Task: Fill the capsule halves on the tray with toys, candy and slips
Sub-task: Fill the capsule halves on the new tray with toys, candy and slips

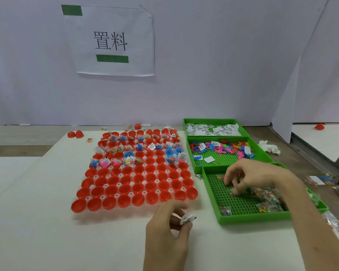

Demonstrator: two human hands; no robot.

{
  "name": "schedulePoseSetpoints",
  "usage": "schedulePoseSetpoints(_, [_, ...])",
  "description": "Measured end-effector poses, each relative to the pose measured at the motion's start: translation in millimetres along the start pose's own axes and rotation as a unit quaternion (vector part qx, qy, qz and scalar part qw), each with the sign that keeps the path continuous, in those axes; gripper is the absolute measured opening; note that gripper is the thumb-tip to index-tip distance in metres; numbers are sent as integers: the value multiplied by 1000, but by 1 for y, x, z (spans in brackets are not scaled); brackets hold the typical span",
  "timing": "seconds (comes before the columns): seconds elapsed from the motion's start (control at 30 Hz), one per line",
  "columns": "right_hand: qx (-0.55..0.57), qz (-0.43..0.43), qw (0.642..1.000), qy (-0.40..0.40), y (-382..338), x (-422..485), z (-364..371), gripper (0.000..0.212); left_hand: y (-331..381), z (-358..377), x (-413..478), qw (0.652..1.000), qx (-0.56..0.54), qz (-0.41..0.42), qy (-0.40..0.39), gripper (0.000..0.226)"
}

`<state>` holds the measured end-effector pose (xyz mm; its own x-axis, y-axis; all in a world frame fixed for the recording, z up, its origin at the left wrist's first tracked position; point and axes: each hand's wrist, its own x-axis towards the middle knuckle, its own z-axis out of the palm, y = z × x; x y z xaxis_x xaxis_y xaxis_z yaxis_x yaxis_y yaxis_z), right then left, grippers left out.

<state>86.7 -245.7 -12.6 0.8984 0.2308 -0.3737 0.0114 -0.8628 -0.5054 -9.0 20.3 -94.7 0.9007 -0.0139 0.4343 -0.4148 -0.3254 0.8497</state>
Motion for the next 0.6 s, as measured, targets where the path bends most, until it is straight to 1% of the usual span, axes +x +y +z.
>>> schedulePoseSetpoints(0.1, [27,-15,1000,1,2,0,-1,18,3,-1,0,999,-20,-31,-4,54])
schedulePoseSetpoints(0.23, [48,-45,997,36,-2,-4,-1,18,5,-4,-1,997,-51,-53,-7,52])
schedulePoseSetpoints(0.33, [68,-114,987,95,-17,-9,-2,21,7,-5,0,996,-66,-57,-2,51])
schedulePoseSetpoints(0.4, [116,-167,970,131,-31,-12,0,16,7,-6,1,993,-88,-74,2,53])
schedulePoseSetpoints(0.47, [190,-214,951,117,-49,-15,6,12,8,-8,2,988,-122,-92,8,51])
schedulePoseSetpoints(0.53, [247,-250,934,62,-66,-16,19,12,8,-12,3,980,-164,-111,11,43])
schedulePoseSetpoints(0.6, [256,-267,929,-4,-81,-14,34,11,7,-15,4,973,-189,-131,13,36])
